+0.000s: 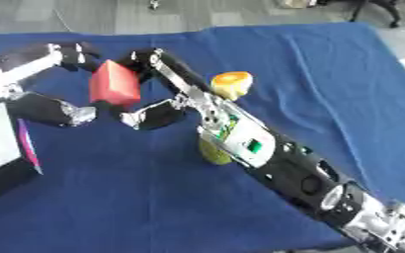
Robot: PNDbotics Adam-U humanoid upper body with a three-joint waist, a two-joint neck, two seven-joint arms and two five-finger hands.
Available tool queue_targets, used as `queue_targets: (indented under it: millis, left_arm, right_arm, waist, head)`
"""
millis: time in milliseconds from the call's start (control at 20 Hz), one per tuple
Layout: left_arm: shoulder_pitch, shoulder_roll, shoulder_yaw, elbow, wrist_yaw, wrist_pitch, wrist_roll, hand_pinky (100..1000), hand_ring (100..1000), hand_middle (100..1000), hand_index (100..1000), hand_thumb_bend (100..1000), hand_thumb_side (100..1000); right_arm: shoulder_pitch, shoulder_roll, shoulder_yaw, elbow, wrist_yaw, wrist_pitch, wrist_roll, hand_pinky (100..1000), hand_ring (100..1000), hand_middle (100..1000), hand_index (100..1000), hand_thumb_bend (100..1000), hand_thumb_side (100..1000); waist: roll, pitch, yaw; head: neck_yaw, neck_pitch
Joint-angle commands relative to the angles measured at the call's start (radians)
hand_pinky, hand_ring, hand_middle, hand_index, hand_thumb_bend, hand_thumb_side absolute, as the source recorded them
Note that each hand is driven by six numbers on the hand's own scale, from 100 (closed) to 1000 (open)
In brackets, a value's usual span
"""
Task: Pick up the objects with one hand, pass them to the other hand, and then place them into the box on the other side of the table.
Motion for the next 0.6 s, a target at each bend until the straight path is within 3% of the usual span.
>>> queue_targets:
  millis: [50,300,350,500,600]
  left_arm:
    - [-0.018,-0.001,0.011,0.007,-0.001,-0.003,0.004,861,826,875,688,285,363]
    - [-0.018,-0.003,0.011,0.010,0.007,-0.004,0.012,861,825,871,680,279,348]
    - [-0.018,-0.004,0.012,0.010,0.009,-0.004,0.013,843,795,824,595,199,258]
    - [-0.017,-0.007,0.013,0.009,0.022,-0.001,0.024,834,781,803,559,144,225]
    - [-0.017,-0.007,0.013,0.008,0.028,0.002,0.032,823,768,778,518,100,230]
  right_arm:
    - [-0.012,-0.009,-0.001,-0.039,0.000,-0.008,0.007,679,683,529,610,100,100]
    - [-0.012,-0.008,0.000,-0.038,0.000,-0.010,0.010,680,683,529,611,100,100]
    - [-0.012,-0.009,0.000,-0.038,0.000,-0.010,0.011,682,688,535,617,111,100]
    - [-0.010,-0.009,0.000,-0.039,0.003,-0.012,0.018,683,694,546,629,182,100]
    - [-0.009,-0.010,0.000,-0.039,0.005,-0.015,0.023,688,710,569,651,294,100]
  waist:
    - [-0.006,0.001,-0.002]
    - [-0.006,0.002,-0.003]
    - [-0.006,0.002,-0.003]
    - [-0.005,0.003,-0.005]
    - [-0.005,0.002,-0.005]
  head:
    - [0.000,0.006]
    - [0.000,0.006]
    - [0.000,0.006]
    - [0.001,0.006]
    - [0.001,0.006]
